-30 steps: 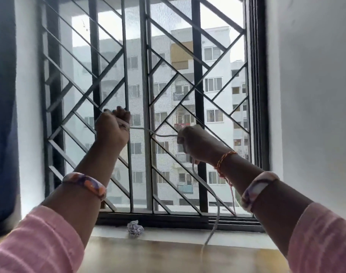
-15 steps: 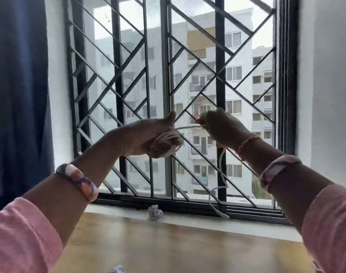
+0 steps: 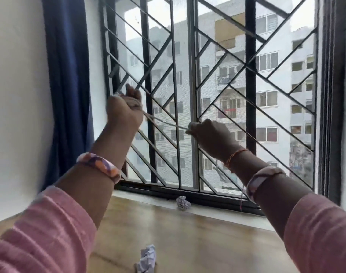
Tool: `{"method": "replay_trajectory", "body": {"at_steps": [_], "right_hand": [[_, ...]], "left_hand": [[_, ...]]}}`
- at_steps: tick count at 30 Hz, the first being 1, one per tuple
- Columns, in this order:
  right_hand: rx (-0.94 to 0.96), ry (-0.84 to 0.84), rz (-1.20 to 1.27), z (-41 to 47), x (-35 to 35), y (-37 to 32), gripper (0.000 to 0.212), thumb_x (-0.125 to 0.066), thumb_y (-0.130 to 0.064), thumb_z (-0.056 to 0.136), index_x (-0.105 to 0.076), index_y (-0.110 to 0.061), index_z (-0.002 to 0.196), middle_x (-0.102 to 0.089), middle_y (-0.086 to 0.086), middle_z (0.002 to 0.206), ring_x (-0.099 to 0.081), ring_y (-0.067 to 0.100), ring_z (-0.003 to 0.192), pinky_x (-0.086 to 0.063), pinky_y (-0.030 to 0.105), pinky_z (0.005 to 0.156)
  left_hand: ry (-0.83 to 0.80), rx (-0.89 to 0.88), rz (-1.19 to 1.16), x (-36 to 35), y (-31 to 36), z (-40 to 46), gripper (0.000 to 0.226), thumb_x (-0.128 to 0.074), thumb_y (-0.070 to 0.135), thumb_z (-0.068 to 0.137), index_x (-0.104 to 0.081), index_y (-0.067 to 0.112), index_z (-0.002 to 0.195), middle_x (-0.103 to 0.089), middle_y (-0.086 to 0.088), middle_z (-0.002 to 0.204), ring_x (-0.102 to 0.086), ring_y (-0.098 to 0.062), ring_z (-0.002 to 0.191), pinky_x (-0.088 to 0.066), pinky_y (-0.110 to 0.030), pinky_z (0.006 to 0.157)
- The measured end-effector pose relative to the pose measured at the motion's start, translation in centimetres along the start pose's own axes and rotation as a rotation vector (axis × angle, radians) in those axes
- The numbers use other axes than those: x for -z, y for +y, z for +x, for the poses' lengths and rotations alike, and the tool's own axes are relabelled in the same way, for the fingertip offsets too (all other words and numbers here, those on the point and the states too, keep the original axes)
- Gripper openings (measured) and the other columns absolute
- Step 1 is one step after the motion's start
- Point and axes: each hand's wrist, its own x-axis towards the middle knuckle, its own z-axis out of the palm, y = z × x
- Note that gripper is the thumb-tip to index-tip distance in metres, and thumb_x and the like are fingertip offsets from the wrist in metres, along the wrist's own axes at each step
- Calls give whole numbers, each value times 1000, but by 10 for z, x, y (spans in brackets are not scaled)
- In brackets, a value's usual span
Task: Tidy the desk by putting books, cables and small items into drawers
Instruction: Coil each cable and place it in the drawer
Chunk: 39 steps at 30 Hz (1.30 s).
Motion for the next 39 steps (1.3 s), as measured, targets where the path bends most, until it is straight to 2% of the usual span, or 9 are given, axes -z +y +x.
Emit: {"method": "replay_trajectory", "body": {"at_steps": [3, 7, 9, 11, 15, 22, 29, 34, 39], "right_hand": [[66, -13, 182, -3, -5, -14, 29, -45, -33, 96, -63, -10, 98, -65, 18, 72, -66, 35, 66, -49, 34, 53], [101, 65, 179, 10, -5, -26, 36, -37, -43, 96, -61, -17, 100, -66, 12, 69, -65, 31, 60, -54, 40, 53], [100, 139, 166, 16, -2, -24, 46, -29, -51, 94, -61, -19, 100, -66, 10, 71, -66, 31, 60, -52, 38, 52], [93, 167, 130, 19, 1, -19, 50, -27, -56, 91, -60, -18, 97, -67, 10, 72, -66, 32, 62, -49, 34, 52], [80, 179, 128, 22, -7, -11, 65, -14, -66, 84, -58, -18, 89, -64, 11, 61, -64, 31, 53, -49, 33, 47], [-26, 139, 266, 21, -25, -28, 63, -11, -59, 88, -52, -11, 86, -46, 2, 50, -57, 30, 44, -50, 37, 44], [3, 19, 230, 19, -21, -53, 32, -36, -35, 99, -58, -12, 99, -64, 9, 68, -64, 28, 59, -55, 38, 56], [174, -6, 48, 13, -14, -89, 11, -58, -25, 89, -61, -15, 92, -66, 1, 67, -65, 23, 54, -33, 25, 44], [198, 176, 52, 30, -13, -101, 24, -84, -16, 61, -63, -19, 74, -60, -3, 53, -57, 17, 36, -28, 19, 36]], "left_hand": [[155, -141, 237, 18, 14, 17, 25, -19, 2, 94, -43, 5, 85, -51, -9, 72, -53, -14, 62, -42, -16, 38], [-6, -518, 1218, 57, 14, 29, 28, -26, 3, 96, -44, 13, 77, -57, -6, 68, -55, -15, 59, -51, -32, 64], [-277, -397, 1696, 67, 19, 14, 28, -32, 6, 98, -50, 10, 77, -60, -9, 70, -59, -18, 61, -54, -28, 62], [-451, 43, 1923, 67, 21, -9, 28, -33, 8, 99, -54, -7, 89, -61, -12, 73, -61, -16, 58, -54, -20, 54], [-613, 713, 1484, 54, 32, -42, 41, -31, 32, 97, -55, 0, 89, -64, -6, 66, -59, -10, 52, -50, -19, 49], [-643, 382, 587, 21, 37, -67, 28, -42, 31, 87, -53, 8, 74, -55, 2, 46, -53, -4, 37, -44, -14, 35], [-37, 13, -51, 31, 40, -6, 22, -26, 9, 100, -45, 9, 89, -55, -7, 61, -52, -12, 35, -46, -17, 41], [115, -304, 494, 63, 27, 11, 23, -30, 10, 101, -44, 8, 82, -57, -7, 71, -59, -7, 49, -50, -20, 51], [-264, -504, 1589, 99, 38, 10, 25, -37, 19, 100, -51, 10, 81, -62, -3, 67, -61, -6, 53, -51, -20, 52]]}}
